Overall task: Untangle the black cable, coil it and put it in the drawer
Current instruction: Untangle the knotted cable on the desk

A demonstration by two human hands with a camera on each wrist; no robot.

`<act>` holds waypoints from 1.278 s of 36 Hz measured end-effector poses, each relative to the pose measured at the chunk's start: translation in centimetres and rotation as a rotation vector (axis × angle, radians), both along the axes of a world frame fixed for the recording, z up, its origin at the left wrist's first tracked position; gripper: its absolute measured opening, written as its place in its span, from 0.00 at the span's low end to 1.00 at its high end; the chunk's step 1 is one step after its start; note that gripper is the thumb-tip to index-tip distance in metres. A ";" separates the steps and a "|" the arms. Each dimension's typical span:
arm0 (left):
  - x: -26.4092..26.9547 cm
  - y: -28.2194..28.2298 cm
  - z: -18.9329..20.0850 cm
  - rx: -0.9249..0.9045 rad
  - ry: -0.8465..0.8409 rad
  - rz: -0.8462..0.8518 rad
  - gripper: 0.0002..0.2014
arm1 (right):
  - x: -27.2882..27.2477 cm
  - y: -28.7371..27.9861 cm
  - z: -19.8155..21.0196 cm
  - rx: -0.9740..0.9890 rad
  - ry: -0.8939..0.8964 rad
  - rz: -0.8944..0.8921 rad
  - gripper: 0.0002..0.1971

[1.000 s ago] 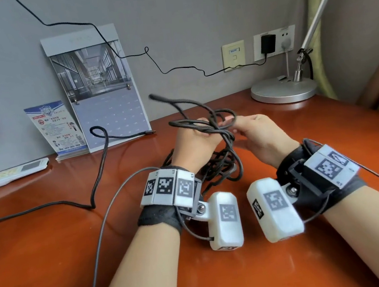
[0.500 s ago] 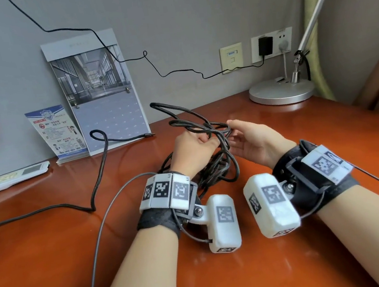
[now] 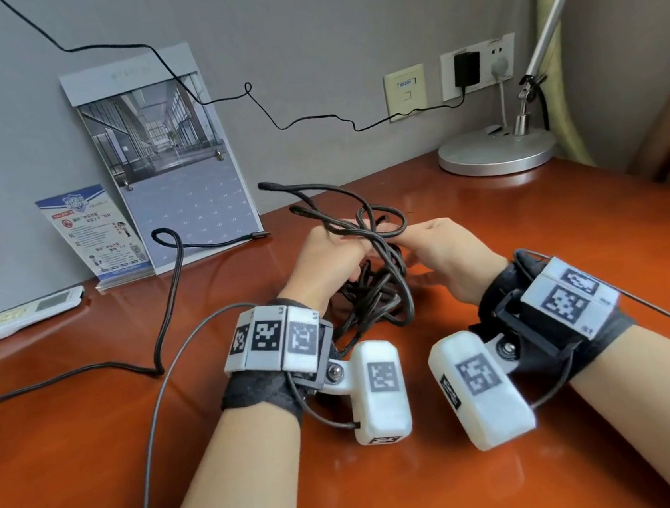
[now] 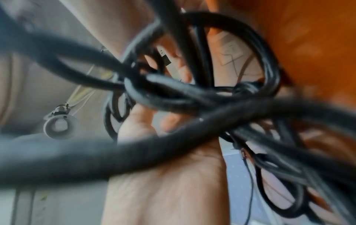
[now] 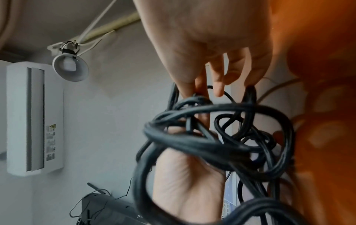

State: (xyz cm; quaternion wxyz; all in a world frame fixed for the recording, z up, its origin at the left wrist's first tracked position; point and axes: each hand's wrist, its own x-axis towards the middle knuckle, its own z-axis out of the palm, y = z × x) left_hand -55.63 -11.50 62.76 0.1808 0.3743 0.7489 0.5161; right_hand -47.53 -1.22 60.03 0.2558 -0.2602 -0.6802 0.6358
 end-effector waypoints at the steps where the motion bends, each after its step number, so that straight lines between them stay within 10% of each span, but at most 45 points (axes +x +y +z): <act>1: 0.0 0.0 0.2 -0.002 -0.009 -0.027 0.05 | 0.1 -0.2 0.0 -0.007 0.014 0.010 0.17; 19: -0.8 -1.3 1.0 -0.179 0.039 -0.075 0.13 | 0.8 1.1 1.1 -0.117 -0.123 0.427 0.05; 32: 0.1 -0.5 1.6 -0.231 0.055 -0.130 0.10 | -0.7 0.9 0.3 -0.124 0.145 -0.040 0.10; 46: -1.1 0.4 0.5 -0.114 -0.373 0.058 0.16 | -0.9 0.7 0.2 0.031 0.115 -0.129 0.10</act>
